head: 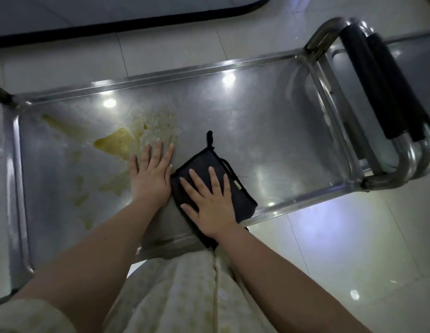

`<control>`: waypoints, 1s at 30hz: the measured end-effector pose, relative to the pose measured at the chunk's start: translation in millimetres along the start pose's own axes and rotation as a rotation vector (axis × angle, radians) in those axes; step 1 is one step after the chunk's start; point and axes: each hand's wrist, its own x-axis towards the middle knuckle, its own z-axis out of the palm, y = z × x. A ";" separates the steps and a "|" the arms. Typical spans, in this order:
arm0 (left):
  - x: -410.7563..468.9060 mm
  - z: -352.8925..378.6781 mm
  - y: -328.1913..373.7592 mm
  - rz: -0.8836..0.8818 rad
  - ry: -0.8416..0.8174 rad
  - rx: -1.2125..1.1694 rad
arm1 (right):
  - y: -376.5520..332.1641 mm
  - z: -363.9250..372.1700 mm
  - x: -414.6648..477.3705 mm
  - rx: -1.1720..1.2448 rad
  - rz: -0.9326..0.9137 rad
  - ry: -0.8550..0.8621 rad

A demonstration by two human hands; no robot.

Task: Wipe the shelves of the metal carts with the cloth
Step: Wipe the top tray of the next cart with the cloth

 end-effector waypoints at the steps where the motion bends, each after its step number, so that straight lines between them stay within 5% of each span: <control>1: -0.9 -0.4 0.3 0.000 0.006 -0.011 | 13.8 -1.6 0.9 0.004 0.008 0.006; 4: -2.6 -0.6 1.6 -0.002 0.008 -0.032 | 84.1 -15.2 -0.8 0.005 0.211 0.005; 11: -5.0 2.4 1.1 -0.004 0.022 -0.037 | 248.2 -58.5 -26.0 0.194 1.005 -0.017; 15: -1.8 3.5 2.8 -0.023 0.021 -0.040 | 249.1 -59.3 -15.8 0.188 1.098 -0.014; 18: 1.3 3.4 4.1 -0.028 0.009 -0.025 | 202.6 -50.0 4.8 0.111 0.976 0.037; 26: -2.2 5.1 0.9 -0.031 0.023 -0.026 | 26.4 -21.2 56.2 -0.039 -0.020 -0.006; 30: -3.1 4.3 0.3 -0.034 0.016 -0.039 | 40.8 -23.2 67.2 -0.045 -0.139 0.021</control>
